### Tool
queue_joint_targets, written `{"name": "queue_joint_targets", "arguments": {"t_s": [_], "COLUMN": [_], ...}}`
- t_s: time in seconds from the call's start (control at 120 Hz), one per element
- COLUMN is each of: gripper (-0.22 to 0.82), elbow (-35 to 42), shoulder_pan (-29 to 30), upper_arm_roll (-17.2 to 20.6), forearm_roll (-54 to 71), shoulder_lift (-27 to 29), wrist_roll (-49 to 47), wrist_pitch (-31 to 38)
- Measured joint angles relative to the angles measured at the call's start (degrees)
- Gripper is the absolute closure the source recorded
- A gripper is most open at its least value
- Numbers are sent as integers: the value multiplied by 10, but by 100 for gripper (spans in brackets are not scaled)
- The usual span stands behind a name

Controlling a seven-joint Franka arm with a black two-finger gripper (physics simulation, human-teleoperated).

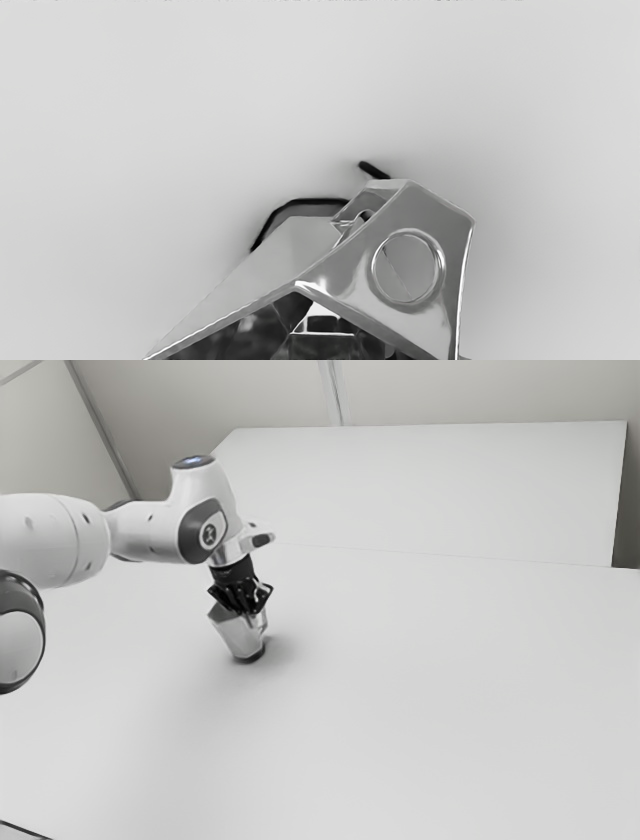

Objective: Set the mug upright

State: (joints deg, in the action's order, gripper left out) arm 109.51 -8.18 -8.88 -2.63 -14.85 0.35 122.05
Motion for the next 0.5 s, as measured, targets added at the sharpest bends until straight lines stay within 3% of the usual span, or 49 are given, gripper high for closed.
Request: {"name": "queue_joint_targets", "arguments": {"t_s": [0.175, 0.358, 0.5], "gripper": [78, 38, 19], "elbow": [11, 16, 16], "shoulder_pan": [-4, -5, -7], "upper_arm_roll": [1, 8, 9], "forearm_roll": [1, -1, -1], "shoulder_lift": [-3, -2, 17], "wrist_roll": [-4, -6, -6], "wrist_pitch": [22, 29, 26]}}
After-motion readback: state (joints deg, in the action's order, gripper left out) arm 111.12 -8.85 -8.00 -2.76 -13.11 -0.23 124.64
